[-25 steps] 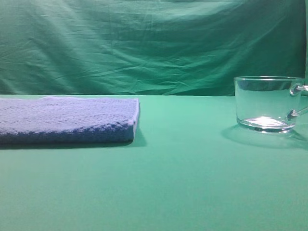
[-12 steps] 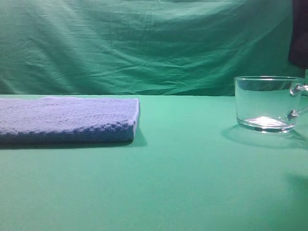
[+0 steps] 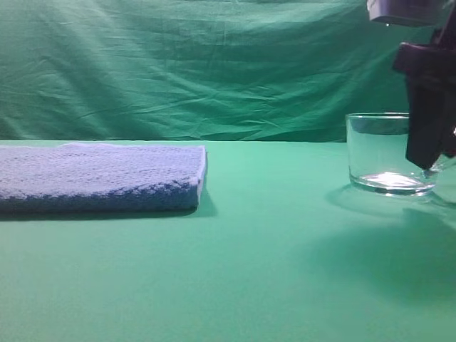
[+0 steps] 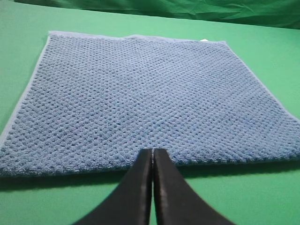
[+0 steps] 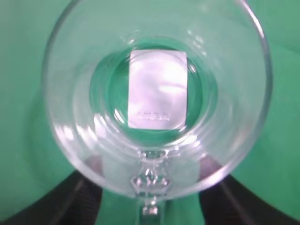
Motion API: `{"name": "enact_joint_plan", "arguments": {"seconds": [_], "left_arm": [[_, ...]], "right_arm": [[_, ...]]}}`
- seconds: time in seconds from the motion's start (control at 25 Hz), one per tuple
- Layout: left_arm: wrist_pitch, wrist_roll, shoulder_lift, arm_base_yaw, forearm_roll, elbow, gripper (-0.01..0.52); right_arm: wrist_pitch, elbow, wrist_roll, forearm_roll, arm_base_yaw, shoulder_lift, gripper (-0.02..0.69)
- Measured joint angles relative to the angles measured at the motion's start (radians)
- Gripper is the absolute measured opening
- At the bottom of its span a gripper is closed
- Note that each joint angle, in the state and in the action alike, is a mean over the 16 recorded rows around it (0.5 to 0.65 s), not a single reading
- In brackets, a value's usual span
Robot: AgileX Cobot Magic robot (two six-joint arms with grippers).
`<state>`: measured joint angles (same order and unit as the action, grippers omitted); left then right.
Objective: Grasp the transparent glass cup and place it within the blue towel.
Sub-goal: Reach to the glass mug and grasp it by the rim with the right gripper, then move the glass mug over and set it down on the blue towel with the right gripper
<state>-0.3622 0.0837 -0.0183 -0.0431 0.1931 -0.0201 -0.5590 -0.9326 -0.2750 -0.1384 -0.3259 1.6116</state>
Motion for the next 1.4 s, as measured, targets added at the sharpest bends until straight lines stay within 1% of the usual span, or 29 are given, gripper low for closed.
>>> {"name": "enact_joint_plan", "arguments": {"seconds": [0.12,0.4,0.76,1.0,1.08,1.16,1.4], "left_arm": [[0.000,0.000,0.000,0.000,0.000,0.000,0.000],[0.000,0.000,0.000,0.000,0.000,0.000,0.000],[0.000,0.000,0.000,0.000,0.000,0.000,0.000],[0.000,0.000,0.000,0.000,0.000,0.000,0.000],[0.000,0.000,0.000,0.000,0.000,0.000,0.000],[0.000,0.000,0.000,0.000,0.000,0.000,0.000],[0.000,0.000,0.000,0.000,0.000,0.000,0.000]], "right_arm": [[-0.014,-0.080,-0.004,-0.005,-0.022,0.012,0.103],[-0.066,-0.368,-0.016,-0.016,-0.126,0.124,0.102],[-0.113,-0.788,-0.057,-0.020,-0.286,0.433,0.102],[-0.077,-0.957,-0.094,-0.021,-0.339,0.616,0.106],[-0.053,-0.987,-0.105,-0.021,-0.347,0.656,0.122],[-0.029,-1.007,-0.112,-0.021,-0.352,0.685,0.152],[-0.006,-1.028,-0.129,-0.020,-0.357,0.713,0.296]]}}
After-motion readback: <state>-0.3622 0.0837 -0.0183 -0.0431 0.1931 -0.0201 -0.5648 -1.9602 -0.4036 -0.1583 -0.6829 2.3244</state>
